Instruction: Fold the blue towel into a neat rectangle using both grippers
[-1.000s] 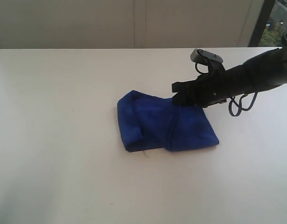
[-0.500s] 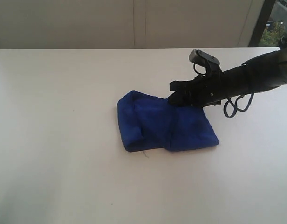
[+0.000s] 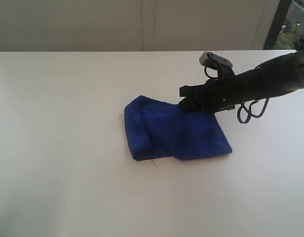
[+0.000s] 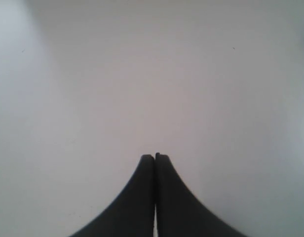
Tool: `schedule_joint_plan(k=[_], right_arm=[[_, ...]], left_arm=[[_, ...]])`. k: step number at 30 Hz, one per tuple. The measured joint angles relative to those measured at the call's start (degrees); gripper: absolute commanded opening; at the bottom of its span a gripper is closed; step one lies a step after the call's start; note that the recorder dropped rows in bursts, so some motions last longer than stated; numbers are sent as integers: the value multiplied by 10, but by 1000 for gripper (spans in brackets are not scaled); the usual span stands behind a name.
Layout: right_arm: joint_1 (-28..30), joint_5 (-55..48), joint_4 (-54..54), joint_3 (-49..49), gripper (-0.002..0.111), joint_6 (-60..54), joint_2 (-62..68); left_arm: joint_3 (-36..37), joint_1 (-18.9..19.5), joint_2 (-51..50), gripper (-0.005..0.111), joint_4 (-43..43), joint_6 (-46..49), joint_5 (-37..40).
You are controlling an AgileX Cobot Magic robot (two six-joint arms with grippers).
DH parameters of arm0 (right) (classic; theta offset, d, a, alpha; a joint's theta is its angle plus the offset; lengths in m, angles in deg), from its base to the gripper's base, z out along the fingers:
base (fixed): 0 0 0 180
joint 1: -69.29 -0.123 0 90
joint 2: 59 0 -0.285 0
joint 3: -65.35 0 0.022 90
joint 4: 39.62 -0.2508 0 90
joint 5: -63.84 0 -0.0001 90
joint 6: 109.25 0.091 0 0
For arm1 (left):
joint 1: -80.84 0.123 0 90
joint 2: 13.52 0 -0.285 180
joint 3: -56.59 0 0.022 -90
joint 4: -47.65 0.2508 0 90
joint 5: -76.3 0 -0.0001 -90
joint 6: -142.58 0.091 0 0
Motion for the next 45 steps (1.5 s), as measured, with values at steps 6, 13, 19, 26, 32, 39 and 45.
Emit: schedule_joint_plan(k=[6,13,19,26,32,39,45], right_arm=[[0,13,9,0,24,0,2],[0,15,0,0,0,0,5],[0,2,-3,0,0,-47,-14],[0,-4,133,0,0,-19,-79],[0,3,240,0,0,52,-99],[0,11,261,0,0,66,-99],[0,13,263,0,0,69,-99]], left_arm=[[0,0,0,0,0,0,0],[0,0,0,0,0,0,0],[0,0,0,0,0,0,0],[0,0,0,0,0,0,0],[0,0,0,0,0,0,0],[0,0,0,0,0,0,0],[0,0,0,0,0,0,0]])
